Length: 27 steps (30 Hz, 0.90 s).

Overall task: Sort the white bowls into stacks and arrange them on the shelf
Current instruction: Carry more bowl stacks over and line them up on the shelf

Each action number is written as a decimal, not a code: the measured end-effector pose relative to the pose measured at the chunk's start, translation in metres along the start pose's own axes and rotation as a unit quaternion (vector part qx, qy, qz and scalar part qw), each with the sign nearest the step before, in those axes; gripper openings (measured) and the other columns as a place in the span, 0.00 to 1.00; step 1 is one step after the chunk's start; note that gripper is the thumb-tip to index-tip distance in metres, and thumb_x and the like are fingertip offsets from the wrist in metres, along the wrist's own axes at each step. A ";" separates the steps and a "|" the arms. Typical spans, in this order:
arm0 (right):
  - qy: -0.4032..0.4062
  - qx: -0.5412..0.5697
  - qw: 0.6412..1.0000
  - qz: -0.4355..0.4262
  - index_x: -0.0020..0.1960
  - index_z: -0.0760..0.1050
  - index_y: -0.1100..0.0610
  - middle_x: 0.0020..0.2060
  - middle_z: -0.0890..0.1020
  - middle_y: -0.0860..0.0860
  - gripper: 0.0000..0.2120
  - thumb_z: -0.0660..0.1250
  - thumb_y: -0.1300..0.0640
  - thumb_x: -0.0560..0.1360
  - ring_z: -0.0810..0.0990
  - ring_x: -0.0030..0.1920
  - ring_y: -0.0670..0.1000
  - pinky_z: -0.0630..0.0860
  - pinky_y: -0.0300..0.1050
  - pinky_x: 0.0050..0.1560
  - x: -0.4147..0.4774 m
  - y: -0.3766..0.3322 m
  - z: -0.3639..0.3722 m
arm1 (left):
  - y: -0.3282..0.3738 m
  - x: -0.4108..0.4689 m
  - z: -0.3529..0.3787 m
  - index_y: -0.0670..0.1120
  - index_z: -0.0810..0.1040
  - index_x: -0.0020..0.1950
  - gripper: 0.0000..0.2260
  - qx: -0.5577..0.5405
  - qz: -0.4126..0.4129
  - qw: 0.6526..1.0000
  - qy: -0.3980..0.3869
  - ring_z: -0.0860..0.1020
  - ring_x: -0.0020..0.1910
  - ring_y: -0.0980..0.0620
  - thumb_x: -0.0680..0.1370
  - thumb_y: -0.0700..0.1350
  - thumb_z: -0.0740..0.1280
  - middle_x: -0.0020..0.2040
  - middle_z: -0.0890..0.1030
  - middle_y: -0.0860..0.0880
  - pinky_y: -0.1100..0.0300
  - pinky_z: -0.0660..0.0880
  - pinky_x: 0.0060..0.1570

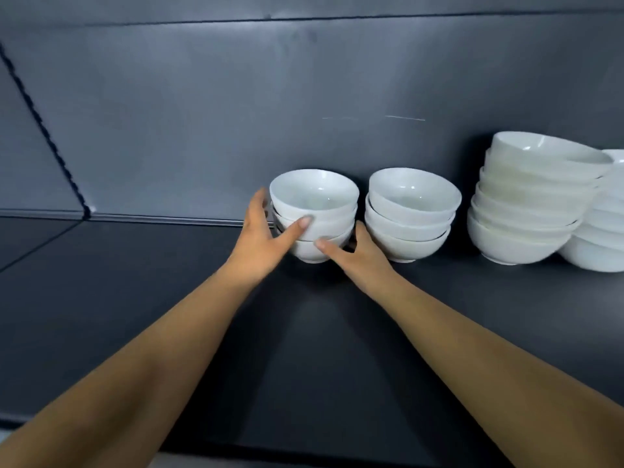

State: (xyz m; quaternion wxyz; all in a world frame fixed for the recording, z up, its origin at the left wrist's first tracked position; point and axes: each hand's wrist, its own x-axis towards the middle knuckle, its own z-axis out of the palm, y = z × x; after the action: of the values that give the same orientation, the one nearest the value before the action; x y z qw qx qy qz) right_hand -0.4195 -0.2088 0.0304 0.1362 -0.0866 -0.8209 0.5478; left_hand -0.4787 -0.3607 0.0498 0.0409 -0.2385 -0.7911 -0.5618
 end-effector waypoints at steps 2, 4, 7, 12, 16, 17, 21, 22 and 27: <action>0.011 0.019 1.000 -0.020 0.71 0.56 0.51 0.65 0.70 0.45 0.39 0.73 0.49 0.67 0.69 0.64 0.45 0.66 0.42 0.65 0.005 0.001 0.006 | -0.008 0.011 0.002 0.49 0.55 0.71 0.38 -0.093 -0.007 0.995 -0.032 0.69 0.63 0.58 0.68 0.56 0.70 0.66 0.67 0.55 0.68 0.70 0.58; 0.034 0.028 0.999 -0.031 0.72 0.56 0.49 0.65 0.70 0.43 0.41 0.75 0.49 0.66 0.69 0.64 0.43 0.66 0.40 0.63 0.009 0.003 0.011 | -0.013 0.016 0.008 0.48 0.53 0.72 0.35 -0.152 -0.004 0.987 -0.051 0.71 0.57 0.66 0.72 0.48 0.70 0.63 0.68 0.57 0.76 0.71 0.50; 0.072 0.023 0.996 -0.046 0.70 0.59 0.50 0.63 0.70 0.43 0.39 0.75 0.50 0.65 0.69 0.62 0.42 0.66 0.37 0.60 0.008 0.003 0.013 | -0.016 0.016 0.017 0.50 0.53 0.72 0.37 -0.204 -0.002 0.977 -0.061 0.70 0.54 0.70 0.69 0.51 0.69 0.60 0.69 0.61 0.78 0.70 0.47; 0.046 0.012 0.995 -0.090 0.66 0.57 0.43 0.62 0.69 0.40 0.40 0.77 0.52 0.63 0.68 0.62 0.39 0.66 0.24 0.55 -0.011 -0.001 0.009 | -0.009 -0.012 0.013 0.54 0.53 0.70 0.45 -0.216 -0.003 0.975 -0.056 0.69 0.56 0.69 0.58 0.61 0.68 0.59 0.68 0.64 0.79 0.69 0.47; -0.006 0.001 0.995 -0.104 0.64 0.57 0.42 0.61 0.70 0.38 0.39 0.75 0.46 0.59 0.68 0.61 0.34 0.67 0.21 0.54 -0.039 -0.006 0.010 | -0.012 -0.038 -0.004 0.60 0.57 0.63 0.39 -0.180 0.003 0.982 -0.049 0.69 0.63 0.60 0.56 0.62 0.70 0.65 0.68 0.58 0.69 0.69 0.58; -0.024 0.005 0.994 -0.107 0.63 0.57 0.41 0.59 0.70 0.36 0.38 0.75 0.46 0.60 0.68 0.59 0.31 0.67 0.21 0.53 -0.047 -0.008 0.009 | -0.013 -0.044 -0.010 0.62 0.60 0.60 0.37 -0.165 -0.001 0.985 -0.050 0.68 0.65 0.57 0.55 0.62 0.71 0.66 0.68 0.55 0.64 0.69 0.62; -0.067 0.027 0.989 -0.127 0.55 0.62 0.39 0.54 0.69 0.33 0.28 0.73 0.49 0.62 0.69 0.51 0.23 0.65 0.19 0.48 -0.065 -0.014 0.008 | -0.011 -0.064 -0.028 0.62 0.63 0.54 0.38 -0.156 0.009 0.985 -0.074 0.71 0.61 0.64 0.48 0.66 0.73 0.63 0.70 0.55 0.71 0.71 0.55; -0.063 0.030 0.988 -0.135 0.54 0.62 0.40 0.54 0.70 0.34 0.28 0.73 0.49 0.61 0.69 0.51 0.24 0.66 0.20 0.48 -0.066 -0.015 0.010 | -0.010 -0.067 -0.029 0.60 0.62 0.55 0.43 -0.167 0.018 0.983 -0.077 0.73 0.56 0.69 0.46 0.69 0.74 0.60 0.71 0.57 0.75 0.71 0.49; -0.054 0.051 0.986 -0.146 0.61 0.63 0.45 0.56 0.73 0.37 0.37 0.71 0.42 0.55 0.72 0.55 0.30 0.68 0.24 0.51 -0.063 -0.016 0.014 | -0.012 -0.067 -0.029 0.54 0.58 0.61 0.50 -0.180 0.035 0.981 -0.066 0.73 0.51 0.74 0.46 0.74 0.71 0.58 0.70 0.59 0.76 0.70 0.47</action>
State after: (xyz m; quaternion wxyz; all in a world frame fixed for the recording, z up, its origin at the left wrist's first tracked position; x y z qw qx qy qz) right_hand -0.3639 -0.2454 0.0319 0.1744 0.0714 -0.8019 0.5670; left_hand -0.4306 -0.4120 0.0280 -0.0351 -0.3059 -0.6694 -0.6761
